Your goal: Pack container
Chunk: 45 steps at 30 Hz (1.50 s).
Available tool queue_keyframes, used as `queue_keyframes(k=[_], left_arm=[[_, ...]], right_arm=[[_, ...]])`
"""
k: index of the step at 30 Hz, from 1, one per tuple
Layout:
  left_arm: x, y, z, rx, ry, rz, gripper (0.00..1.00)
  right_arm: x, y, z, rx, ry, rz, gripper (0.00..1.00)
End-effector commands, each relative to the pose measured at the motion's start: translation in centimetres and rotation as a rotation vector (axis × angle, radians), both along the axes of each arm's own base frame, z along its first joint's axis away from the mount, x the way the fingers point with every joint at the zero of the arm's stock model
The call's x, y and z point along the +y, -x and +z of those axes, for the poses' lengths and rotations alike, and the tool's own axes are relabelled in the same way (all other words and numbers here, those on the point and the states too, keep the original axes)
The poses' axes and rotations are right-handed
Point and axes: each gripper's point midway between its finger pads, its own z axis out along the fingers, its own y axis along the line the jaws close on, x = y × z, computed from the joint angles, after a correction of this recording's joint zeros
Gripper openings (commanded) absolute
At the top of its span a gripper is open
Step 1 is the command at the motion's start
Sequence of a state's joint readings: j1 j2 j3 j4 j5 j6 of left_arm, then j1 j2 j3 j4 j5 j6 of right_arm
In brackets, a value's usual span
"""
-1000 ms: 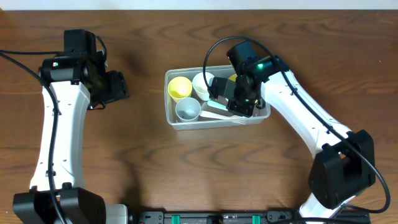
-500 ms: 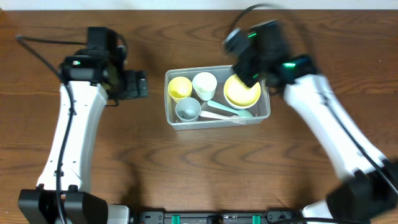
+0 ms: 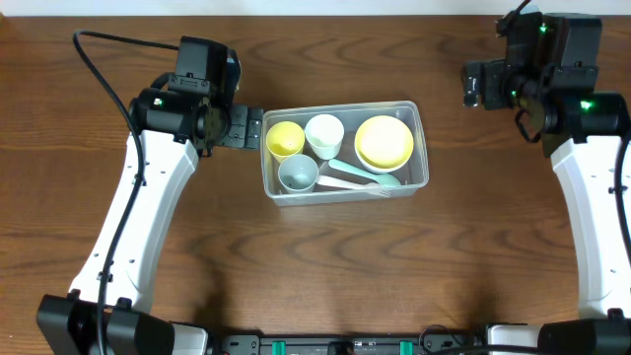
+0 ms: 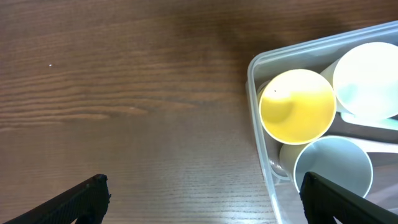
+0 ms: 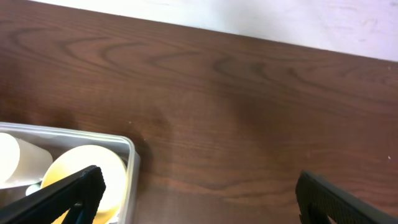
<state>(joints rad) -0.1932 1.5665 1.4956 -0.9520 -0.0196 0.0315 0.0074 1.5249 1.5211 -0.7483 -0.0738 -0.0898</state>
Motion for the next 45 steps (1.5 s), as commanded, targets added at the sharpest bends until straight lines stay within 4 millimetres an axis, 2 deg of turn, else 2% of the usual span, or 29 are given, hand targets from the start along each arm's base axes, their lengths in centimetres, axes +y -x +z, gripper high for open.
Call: queue_keyframes(k=[1,6,10,15,19,22,28,32,34,37,40,45], left_arm=[[0.6,-0.4,0.4,-0.017,-0.021,0.002,0.98],[1.2,0.5,1.4,-0.024,-0.017,0.015,0.98],[1.4,1.9,4.2,-0.094,-0.004,0.016,0.98],[1.8,4.2,8.3,-0.218,0.036,0.043,0.98],[2.3,6.9,9.9,-0.291,0.054,0.049,0.98],[2.7,9.2,9.4,-0.329,0.072,0.062,0.98],[3.6,14.3,6.5,-0.411,0.120,0.101,0.98],[4.1,17.5,5.2,-0.482,0.142,0.106,0.98],[4.3,18.4,4.9,-0.516,0.149,0.105,0.98],[4.4,19.2,5.2,-0.554,0.159,0.104,0.98],[4.5,19.3,5.4,-0.564,0.160,0.103,0.98],[4.4,19.3,5.3,-0.559,0.159,0.104,0.98]], right_arm=[[-0.7,0.1,-0.2,0.011,-0.006,-0.042,0.99],[-1.1,1.3,-0.1,0.037,-0.073,-0.142,0.99],[-2.0,3.1,1.5,0.021,-0.065,-0.206,0.99],[-2.0,6.2,2.6,0.016,-0.098,-0.235,0.98],[-2.6,9.4,1.6,-0.005,-0.067,-0.300,0.97],[-2.5,12.2,0.0,-0.033,-0.062,-0.329,0.98],[-1.8,18.7,-4.4,-0.084,-0.147,-0.361,0.99],[-2.4,21.7,-5.6,-0.169,-0.177,-0.382,0.99],[-3.0,22.6,-5.7,-0.214,-0.174,-0.402,0.99],[-2.7,23.2,-5.4,-0.251,-0.203,-0.381,0.99],[-1.7,23.4,-5.3,-0.246,-0.241,-0.332,0.99],[-1.7,23.8,-6.0,-0.210,-0.231,-0.332,0.99]])
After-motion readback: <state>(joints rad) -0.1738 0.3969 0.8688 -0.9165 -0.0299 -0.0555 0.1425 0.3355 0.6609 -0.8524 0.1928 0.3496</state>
